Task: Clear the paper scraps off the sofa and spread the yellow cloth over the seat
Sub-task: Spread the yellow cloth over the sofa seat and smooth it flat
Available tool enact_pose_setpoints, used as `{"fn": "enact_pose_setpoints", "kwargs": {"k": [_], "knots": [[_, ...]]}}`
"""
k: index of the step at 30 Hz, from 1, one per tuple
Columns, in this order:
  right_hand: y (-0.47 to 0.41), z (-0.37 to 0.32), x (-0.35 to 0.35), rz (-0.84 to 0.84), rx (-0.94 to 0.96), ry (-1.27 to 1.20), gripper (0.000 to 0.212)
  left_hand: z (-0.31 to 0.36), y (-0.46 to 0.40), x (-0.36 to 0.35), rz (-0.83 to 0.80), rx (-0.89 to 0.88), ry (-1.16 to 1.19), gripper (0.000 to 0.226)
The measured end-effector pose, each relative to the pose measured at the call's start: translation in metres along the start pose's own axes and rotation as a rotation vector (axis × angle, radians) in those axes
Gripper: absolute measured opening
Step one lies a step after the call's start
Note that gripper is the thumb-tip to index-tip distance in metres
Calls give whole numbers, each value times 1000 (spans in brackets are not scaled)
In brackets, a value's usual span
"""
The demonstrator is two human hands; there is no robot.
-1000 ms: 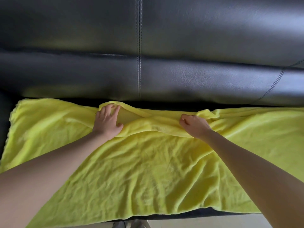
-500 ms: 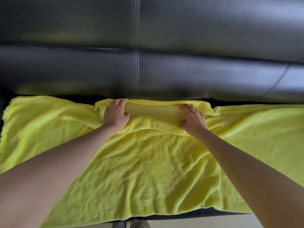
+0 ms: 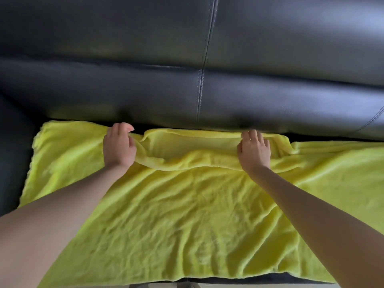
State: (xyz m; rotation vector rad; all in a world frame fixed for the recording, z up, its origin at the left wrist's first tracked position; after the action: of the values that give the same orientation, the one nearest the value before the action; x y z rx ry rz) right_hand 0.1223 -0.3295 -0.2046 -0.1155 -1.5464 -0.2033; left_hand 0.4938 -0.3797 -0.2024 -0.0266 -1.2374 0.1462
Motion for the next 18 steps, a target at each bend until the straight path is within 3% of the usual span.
{"fn": "enact_pose_setpoints", "kwargs": {"k": [4, 7, 12, 15, 18], "knots": [[14, -120, 3, -58, 373, -212, 32, -44, -5, -2, -200, -149, -150, 25], [25, -206, 4, -119, 523, -298, 35, -55, -8, 3, -269, -312, -261, 28], [30, -279, -2, -214, 488, -311, 36, -52, 0, 19, -319, -501, -183, 36], [30, -301, -11, -277, 433, -277, 42, -76, -3, 13, -413, -444, -103, 30], [23, -303, -19, -290, 376, -224, 52, -104, -15, 2, -442, -329, -215, 41]]}}
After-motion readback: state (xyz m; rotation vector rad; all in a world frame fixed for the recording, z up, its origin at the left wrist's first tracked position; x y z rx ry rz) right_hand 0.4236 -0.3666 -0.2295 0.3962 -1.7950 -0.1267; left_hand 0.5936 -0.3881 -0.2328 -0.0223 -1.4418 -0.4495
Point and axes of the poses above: each hand's wrist, its own y-axis away from the middle knuckle, its own x-axis out of the back of the hand, z = x × y, the point moved 9 cm from there along -y, towards the middle knuckle, and after that the axes turned 9 degrees about z, right-handed, at the moved point
